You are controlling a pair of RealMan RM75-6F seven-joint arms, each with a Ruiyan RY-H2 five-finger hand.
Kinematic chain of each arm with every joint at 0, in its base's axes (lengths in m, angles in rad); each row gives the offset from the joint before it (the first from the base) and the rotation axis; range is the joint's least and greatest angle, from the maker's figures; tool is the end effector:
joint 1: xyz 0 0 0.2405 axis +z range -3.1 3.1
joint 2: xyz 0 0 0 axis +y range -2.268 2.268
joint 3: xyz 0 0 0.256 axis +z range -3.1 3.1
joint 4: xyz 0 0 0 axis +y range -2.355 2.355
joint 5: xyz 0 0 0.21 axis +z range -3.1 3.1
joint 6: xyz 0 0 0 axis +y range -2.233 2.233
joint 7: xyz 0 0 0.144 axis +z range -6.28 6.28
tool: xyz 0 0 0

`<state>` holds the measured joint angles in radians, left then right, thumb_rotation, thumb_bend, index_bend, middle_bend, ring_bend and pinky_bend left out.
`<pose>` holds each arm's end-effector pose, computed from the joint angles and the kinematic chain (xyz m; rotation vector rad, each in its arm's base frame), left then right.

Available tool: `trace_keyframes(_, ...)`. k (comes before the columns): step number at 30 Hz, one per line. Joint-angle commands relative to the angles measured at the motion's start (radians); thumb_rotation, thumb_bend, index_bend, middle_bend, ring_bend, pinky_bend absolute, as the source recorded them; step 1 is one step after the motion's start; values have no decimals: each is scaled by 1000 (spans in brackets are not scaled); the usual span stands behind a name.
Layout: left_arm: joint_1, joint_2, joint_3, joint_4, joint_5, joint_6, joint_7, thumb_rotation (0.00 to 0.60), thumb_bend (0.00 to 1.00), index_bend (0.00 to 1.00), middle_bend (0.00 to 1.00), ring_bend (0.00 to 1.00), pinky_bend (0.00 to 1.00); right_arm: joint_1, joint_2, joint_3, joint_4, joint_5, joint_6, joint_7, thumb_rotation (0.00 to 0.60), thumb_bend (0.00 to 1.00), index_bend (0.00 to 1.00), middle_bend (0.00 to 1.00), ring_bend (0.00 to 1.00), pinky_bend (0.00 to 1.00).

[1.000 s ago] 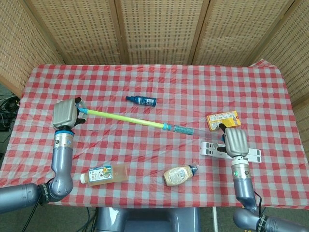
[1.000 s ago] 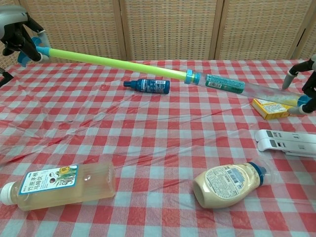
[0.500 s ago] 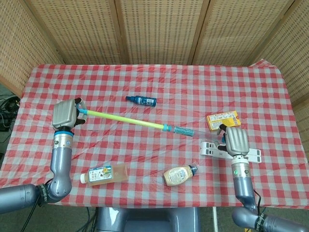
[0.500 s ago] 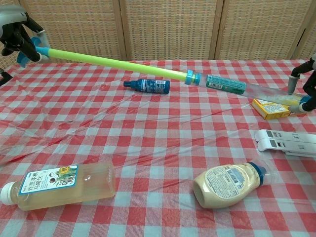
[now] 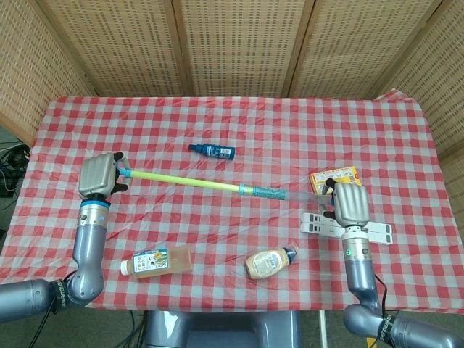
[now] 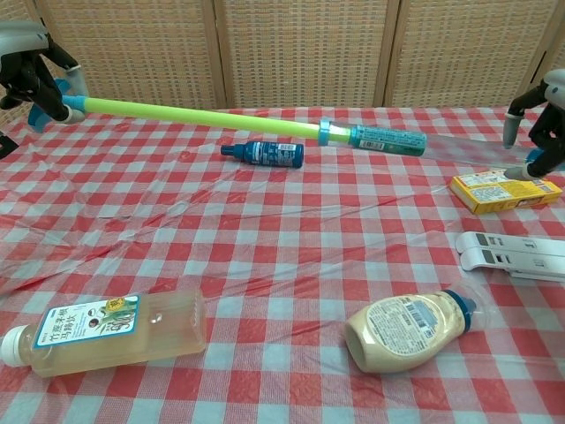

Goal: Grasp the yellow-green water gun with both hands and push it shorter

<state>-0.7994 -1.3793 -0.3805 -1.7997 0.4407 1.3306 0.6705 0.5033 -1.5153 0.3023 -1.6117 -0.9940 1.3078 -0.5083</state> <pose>-0.1408 0.3663 0.0809 -1.2951 -1.1361 -0.7929 -0.2016 -0.3231 0.0544 1.3342 -0.9632 0.9111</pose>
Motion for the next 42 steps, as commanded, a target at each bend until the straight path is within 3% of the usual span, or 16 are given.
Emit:
trace_keyframes(1, 1, 5, 5, -8, -3, -9, -1, 600, 687, 852, 953, 894, 787, 16, -7, 3, -20, 9, 5, -38, 600, 430, 630, 1000, 1000, 649)
trace_keyframes(24, -44, -69, 50, -63, 1, 9, 45, 600, 688, 852, 953, 894, 788, 77, -69, -9, -75, 23, 26, -145, 600, 430, 643, 1000, 1000, 649)
trace_keyframes(42, -66, -92, 32, -13, -18, -48, 15, 600, 688, 852, 953, 894, 787, 150, -142, 7, -52, 51, 19, -232, 600, 430, 644, 1000, 1000, 649)
